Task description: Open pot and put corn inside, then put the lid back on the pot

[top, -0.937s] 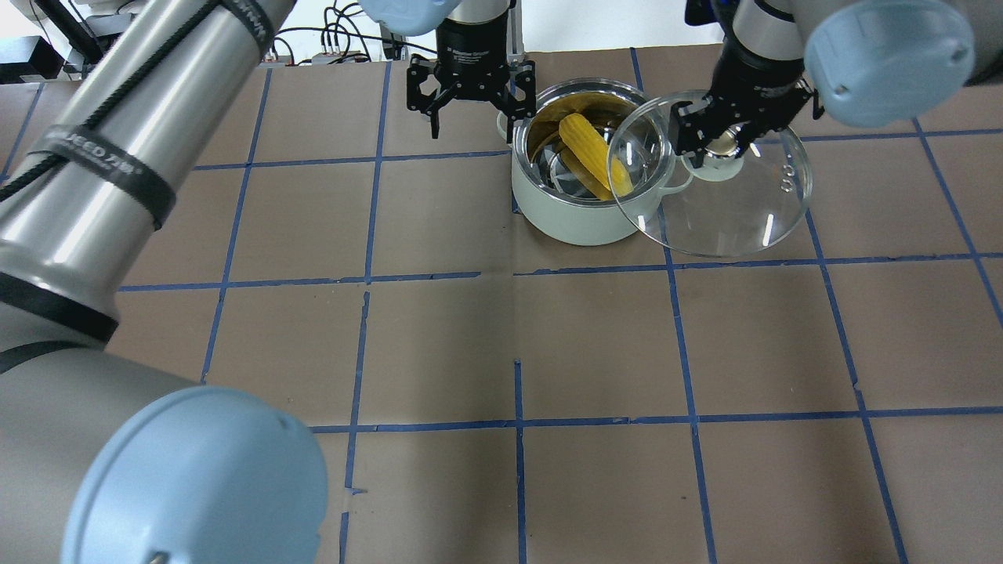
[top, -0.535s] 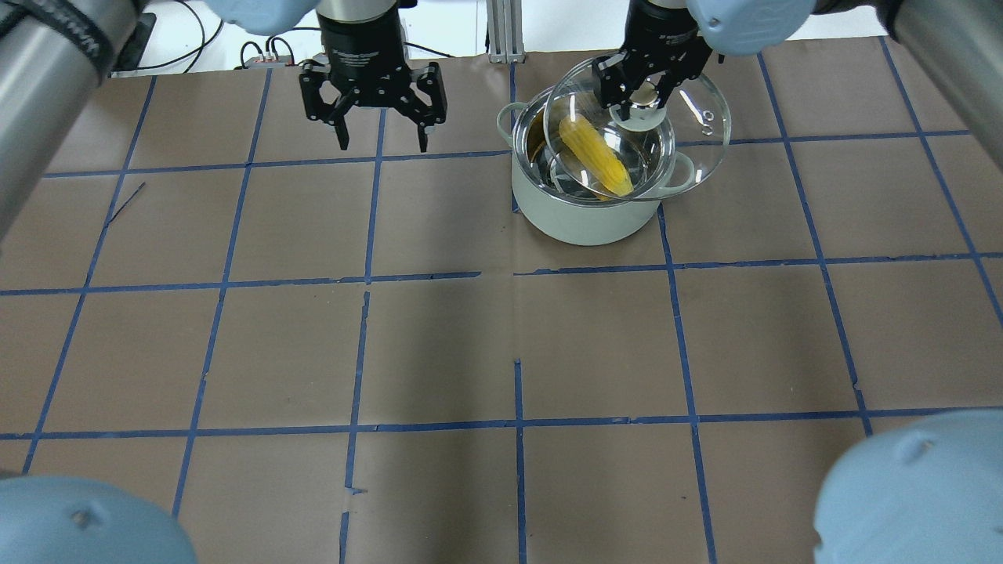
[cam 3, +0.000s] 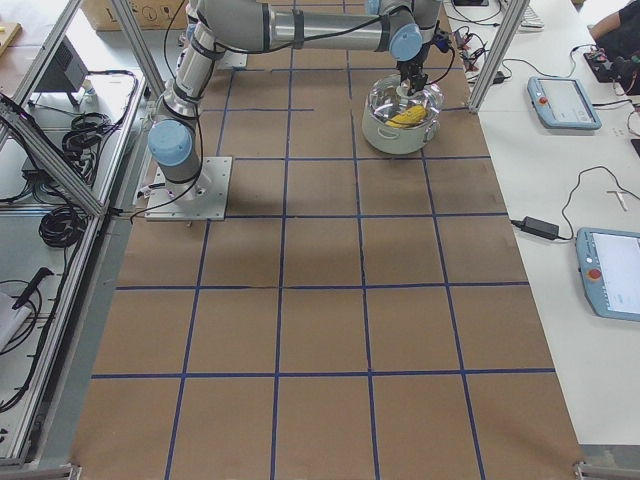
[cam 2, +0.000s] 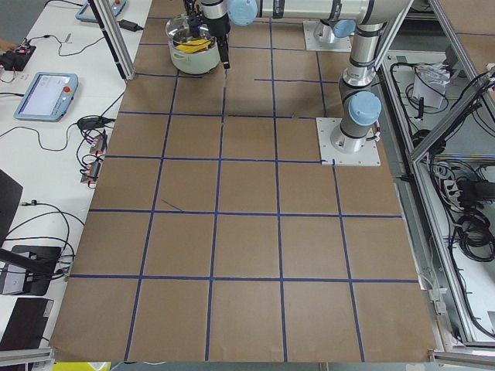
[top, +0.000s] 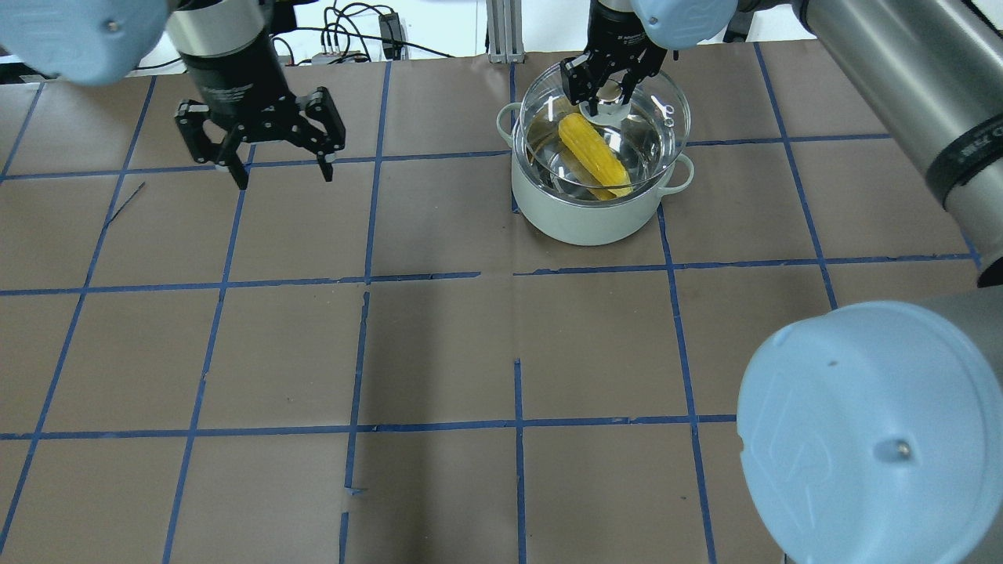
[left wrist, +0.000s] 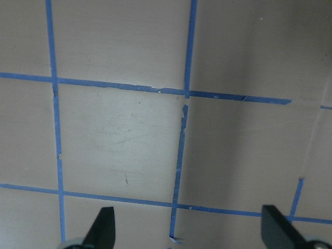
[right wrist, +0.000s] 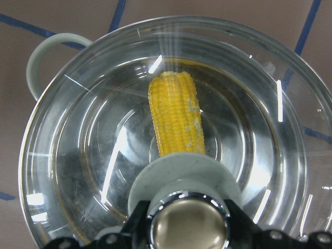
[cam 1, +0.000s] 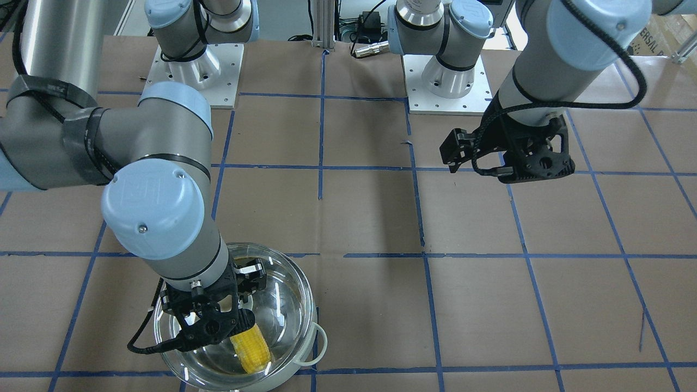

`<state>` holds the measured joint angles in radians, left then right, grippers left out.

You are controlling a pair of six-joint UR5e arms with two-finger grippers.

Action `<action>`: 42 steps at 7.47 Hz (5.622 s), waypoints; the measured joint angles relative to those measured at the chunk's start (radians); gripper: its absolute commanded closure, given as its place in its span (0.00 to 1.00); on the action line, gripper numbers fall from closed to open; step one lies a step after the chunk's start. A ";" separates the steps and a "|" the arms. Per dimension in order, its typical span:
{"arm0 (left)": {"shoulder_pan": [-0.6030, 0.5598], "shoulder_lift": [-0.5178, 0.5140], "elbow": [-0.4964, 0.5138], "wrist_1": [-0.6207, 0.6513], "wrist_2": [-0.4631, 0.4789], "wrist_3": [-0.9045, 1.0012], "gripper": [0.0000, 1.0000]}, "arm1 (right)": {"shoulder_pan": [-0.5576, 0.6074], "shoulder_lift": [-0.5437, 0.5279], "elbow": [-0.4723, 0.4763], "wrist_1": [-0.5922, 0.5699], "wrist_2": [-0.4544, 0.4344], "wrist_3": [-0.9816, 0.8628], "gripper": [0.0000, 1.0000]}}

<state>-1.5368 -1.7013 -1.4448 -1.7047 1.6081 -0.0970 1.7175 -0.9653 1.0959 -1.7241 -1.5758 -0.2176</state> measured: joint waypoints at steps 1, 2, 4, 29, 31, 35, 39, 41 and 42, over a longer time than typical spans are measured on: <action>0.017 0.026 -0.023 0.015 0.001 0.018 0.00 | 0.001 0.011 -0.002 -0.001 0.003 -0.001 0.69; 0.023 0.038 -0.035 0.026 0.001 0.029 0.00 | 0.001 0.019 -0.003 0.000 0.009 -0.003 0.69; 0.025 0.049 -0.053 0.042 -0.002 0.041 0.00 | 0.001 0.025 -0.001 0.002 0.016 -0.008 0.69; 0.019 0.072 -0.109 0.148 0.001 0.115 0.00 | 0.001 0.023 -0.004 0.032 0.036 -0.025 0.68; 0.019 0.072 -0.109 0.148 0.001 0.115 0.00 | 0.001 0.027 -0.003 0.032 0.036 -0.025 0.67; 0.020 0.074 -0.108 0.148 0.001 0.115 0.00 | 0.000 0.029 0.000 -0.001 0.036 -0.020 0.00; 0.020 0.072 -0.108 0.157 0.001 0.115 0.00 | 0.002 -0.001 0.014 -0.005 0.029 -0.011 0.00; 0.020 0.073 -0.110 0.161 0.001 0.115 0.00 | -0.007 -0.108 0.109 0.056 0.023 -0.019 0.00; 0.020 0.074 -0.110 0.161 0.002 0.115 0.00 | -0.020 -0.192 0.203 0.050 0.018 -0.021 0.00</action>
<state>-1.5171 -1.6278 -1.5551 -1.5433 1.6101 0.0184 1.6975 -1.1575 1.2989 -1.6746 -1.5574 -0.2384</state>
